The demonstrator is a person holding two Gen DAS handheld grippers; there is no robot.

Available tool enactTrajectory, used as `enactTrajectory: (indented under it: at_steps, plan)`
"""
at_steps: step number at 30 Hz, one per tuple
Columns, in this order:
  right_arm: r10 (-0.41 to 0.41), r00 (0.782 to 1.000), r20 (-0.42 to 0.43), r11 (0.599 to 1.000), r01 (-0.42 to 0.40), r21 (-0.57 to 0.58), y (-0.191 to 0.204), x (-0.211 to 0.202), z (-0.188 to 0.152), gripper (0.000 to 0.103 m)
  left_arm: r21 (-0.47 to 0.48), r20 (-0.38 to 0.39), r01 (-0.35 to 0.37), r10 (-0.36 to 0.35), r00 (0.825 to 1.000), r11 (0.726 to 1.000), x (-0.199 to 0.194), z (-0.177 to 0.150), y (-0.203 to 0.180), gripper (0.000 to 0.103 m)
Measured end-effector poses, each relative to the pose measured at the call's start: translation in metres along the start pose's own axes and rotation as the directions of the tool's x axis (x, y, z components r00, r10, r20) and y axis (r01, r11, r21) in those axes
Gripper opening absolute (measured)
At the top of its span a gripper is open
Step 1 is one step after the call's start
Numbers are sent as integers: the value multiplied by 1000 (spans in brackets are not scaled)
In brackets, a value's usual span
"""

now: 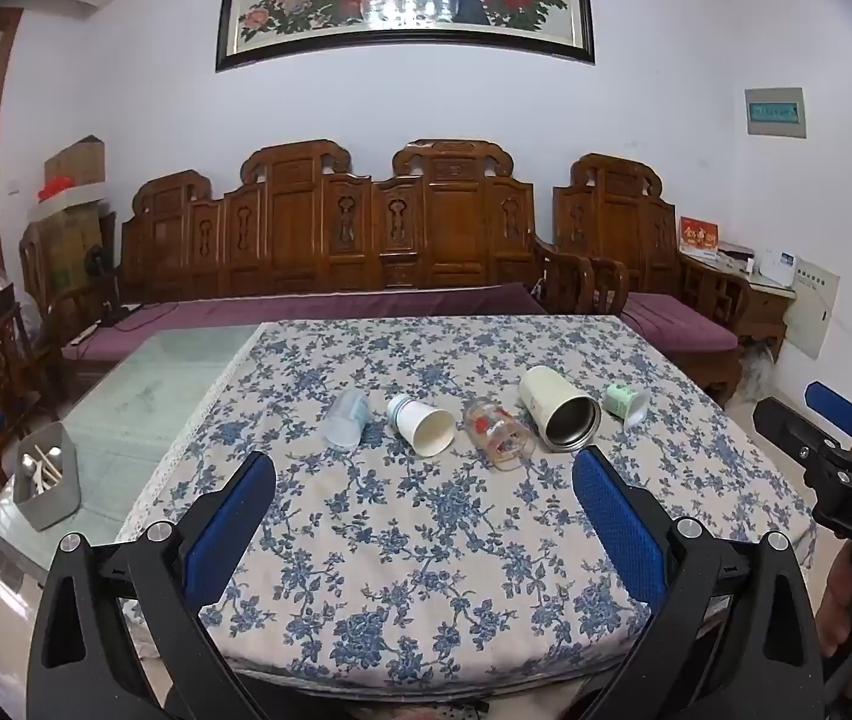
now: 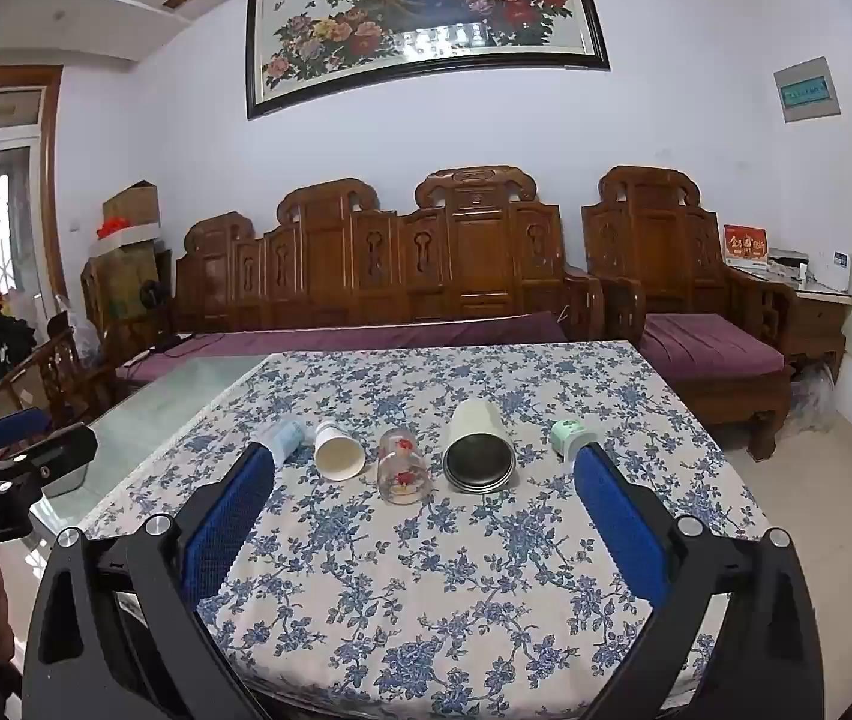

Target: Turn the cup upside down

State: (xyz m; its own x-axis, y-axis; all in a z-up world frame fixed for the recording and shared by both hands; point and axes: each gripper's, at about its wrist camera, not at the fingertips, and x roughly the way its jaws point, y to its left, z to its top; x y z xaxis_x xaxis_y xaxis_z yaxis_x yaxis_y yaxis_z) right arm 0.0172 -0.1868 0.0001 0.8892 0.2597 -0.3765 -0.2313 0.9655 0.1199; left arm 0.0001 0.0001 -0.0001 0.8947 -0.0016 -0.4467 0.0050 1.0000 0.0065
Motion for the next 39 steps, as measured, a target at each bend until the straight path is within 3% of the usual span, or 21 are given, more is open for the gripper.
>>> enactTrajectory:
  at_steps: [39]
  plan:
    - [10, 1000, -3, 1000, -10, -2, 1, 3, -3, 101, -12, 18, 1, -1, 1000, 1000, -5, 3, 3, 95]
